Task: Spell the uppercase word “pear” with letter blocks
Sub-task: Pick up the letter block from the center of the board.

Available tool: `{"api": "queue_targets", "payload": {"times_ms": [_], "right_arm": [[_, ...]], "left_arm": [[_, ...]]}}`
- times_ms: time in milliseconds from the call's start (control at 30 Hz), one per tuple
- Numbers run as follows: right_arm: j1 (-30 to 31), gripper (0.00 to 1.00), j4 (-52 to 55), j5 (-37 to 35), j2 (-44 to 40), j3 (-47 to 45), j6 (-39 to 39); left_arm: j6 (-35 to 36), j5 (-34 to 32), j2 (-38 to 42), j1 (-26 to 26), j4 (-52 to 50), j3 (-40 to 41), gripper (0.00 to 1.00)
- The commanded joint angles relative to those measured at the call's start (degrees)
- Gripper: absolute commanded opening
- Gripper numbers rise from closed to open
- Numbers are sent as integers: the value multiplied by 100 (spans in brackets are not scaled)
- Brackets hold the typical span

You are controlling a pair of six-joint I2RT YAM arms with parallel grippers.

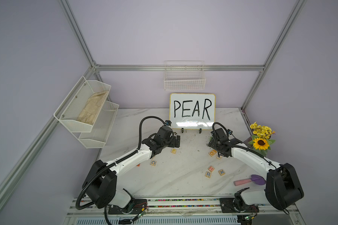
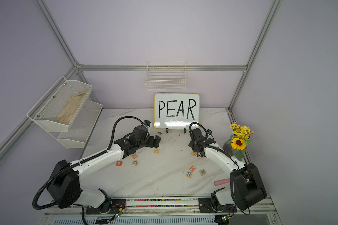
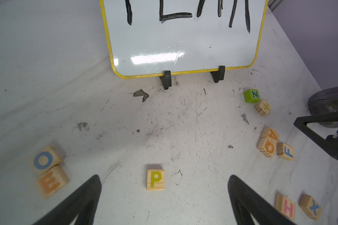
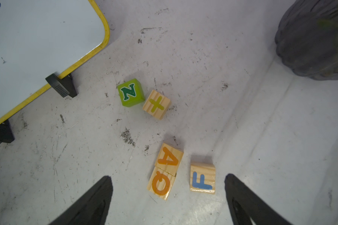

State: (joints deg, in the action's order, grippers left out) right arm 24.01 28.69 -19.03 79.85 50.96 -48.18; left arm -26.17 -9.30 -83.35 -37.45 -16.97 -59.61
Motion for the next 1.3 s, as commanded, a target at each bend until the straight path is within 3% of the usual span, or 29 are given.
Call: {"api": "queue_targets", "payload": {"times_ms": [0, 133, 333, 433, 733, 1000, 1267], "right_arm": [[-12, 92, -223, 178, 133, 90, 151], [135, 90, -1094, 752, 287, 132, 748], [1110, 90, -1754, 957, 1037, 929, 2049], [1352, 90, -1965, 1287, 1582, 1360, 2241], [2379, 88, -1123, 1587, 3501, 3744, 3118], [2772, 84, -1249, 2422, 4525, 4751, 3572], [3237, 80, -599, 2040, 5248, 5716, 3965]], "left_arm": [[-249, -449, 188, 126, -154, 141, 100], [-815, -806, 188, 439, -790, 73, 100], [-1566, -637, 188, 1281, -1610, 133, 100], [-1779, -614, 514, 1721, -1933, 215, 100], [-2046, -381, 1652, 2859, -2299, 686, 100], [-2181, -257, 2668, 3630, -2471, 1192, 100], [-2111, 1080, 2325, 3851, -1957, 1558, 100]]}}
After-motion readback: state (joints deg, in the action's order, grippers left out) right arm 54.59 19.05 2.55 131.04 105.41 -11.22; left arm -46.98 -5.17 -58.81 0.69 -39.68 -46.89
